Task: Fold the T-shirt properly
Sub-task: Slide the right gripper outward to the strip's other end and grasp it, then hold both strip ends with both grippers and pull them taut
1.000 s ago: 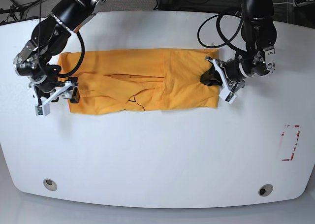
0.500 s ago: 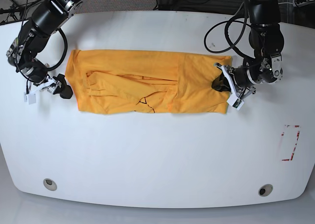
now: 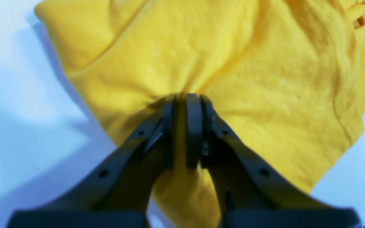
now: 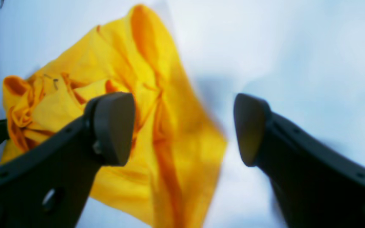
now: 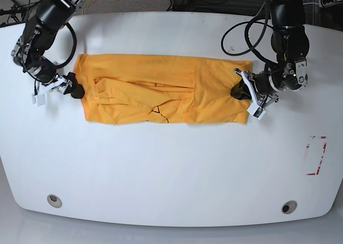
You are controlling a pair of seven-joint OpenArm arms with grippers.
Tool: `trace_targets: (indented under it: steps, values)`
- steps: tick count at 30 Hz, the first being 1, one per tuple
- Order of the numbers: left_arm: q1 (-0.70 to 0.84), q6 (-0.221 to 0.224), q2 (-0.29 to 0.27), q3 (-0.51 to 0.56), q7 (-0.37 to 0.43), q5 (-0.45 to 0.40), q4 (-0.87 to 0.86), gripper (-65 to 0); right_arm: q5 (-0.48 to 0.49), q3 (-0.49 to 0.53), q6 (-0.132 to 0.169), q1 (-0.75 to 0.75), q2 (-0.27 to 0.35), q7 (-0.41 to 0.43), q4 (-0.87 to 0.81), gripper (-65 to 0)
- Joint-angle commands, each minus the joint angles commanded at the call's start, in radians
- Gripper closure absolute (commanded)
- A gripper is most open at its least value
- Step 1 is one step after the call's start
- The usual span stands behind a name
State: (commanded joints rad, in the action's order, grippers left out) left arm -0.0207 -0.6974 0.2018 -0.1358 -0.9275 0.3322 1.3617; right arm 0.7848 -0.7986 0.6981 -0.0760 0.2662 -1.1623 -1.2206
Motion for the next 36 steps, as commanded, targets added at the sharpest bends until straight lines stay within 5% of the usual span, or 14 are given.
trace_targets:
  steps: [15,24,29,36]
  values:
    - [0.014,0.0,0.0,0.0,0.0,-0.002,-0.002,-4.2,-0.003,0.133,0.0,0.044,-0.146,0.008,-0.155,-46.0]
    - [0.021,0.0,-0.002,0.0,0.0,-0.002,0.002,-4.2,-0.026,0.141,0.0,0.02,-0.166,0.064,-0.155,-44.7]
    - [0.023,0.0,-0.002,0.0,0.0,-0.002,0.0,-4.2,-0.066,0.141,0.0,0.002,-0.166,0.066,-0.15,-31.7]
    - [0.031,0.0,-0.002,0.008,0.0,-0.003,0.0,-4.2,-0.164,0.141,0.0,-0.012,-0.172,0.066,-0.155,-1.4]
